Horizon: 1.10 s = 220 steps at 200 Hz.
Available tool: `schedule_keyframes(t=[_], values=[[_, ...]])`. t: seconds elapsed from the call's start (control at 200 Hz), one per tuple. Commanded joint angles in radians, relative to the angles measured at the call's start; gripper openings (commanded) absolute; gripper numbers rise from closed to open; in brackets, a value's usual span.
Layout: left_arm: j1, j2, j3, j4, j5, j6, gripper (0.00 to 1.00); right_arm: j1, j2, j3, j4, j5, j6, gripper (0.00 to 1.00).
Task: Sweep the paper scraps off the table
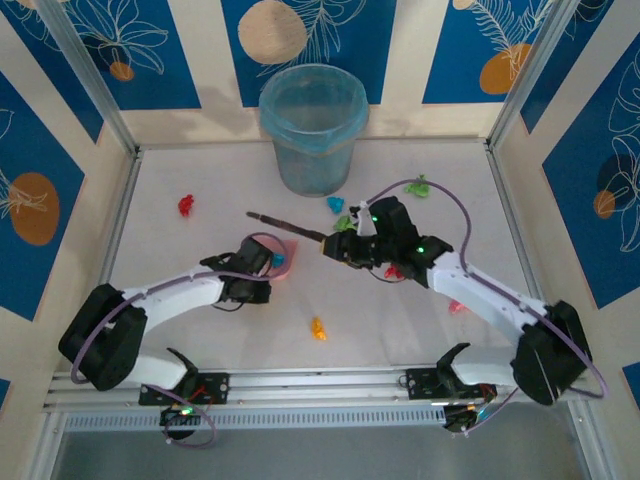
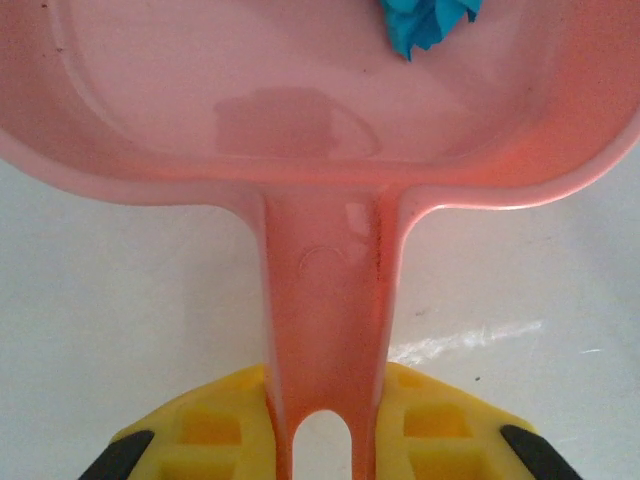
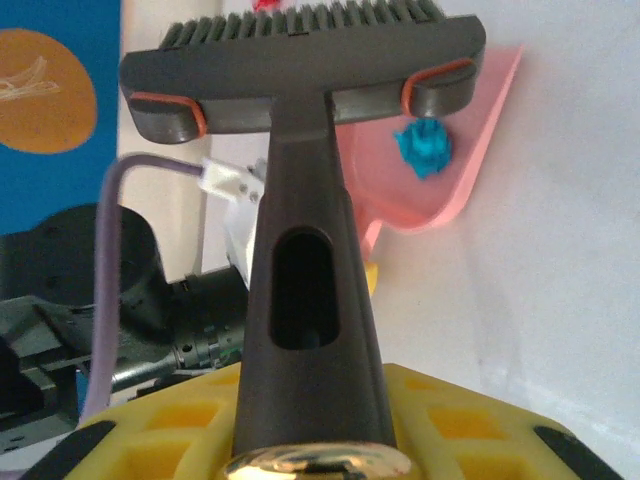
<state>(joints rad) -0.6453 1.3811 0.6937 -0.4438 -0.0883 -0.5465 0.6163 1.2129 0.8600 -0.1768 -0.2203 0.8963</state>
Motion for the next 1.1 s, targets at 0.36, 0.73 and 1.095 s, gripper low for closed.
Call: schedule_keyframes(t=[0.36, 0.73, 1.095], values=[[0.012, -0.128, 0.001, -0.067, -0.079, -0.036, 0.0, -0.032, -0.216, -0.412, 0.451, 0.288, -0.29, 0.0], [0.011, -0.36, 0.14, -0.318, -0.249, -0.096, 0.0, 0.068, -0.149, -0.426, 0.513, 0.385, -0.381, 0.0], [0.011, -0.293, 0.445, -0.378, -0.276, -0.049, 0.0, 0.08, -0.246, -0.459, 0.488, 0.463, -0.352, 0.0]])
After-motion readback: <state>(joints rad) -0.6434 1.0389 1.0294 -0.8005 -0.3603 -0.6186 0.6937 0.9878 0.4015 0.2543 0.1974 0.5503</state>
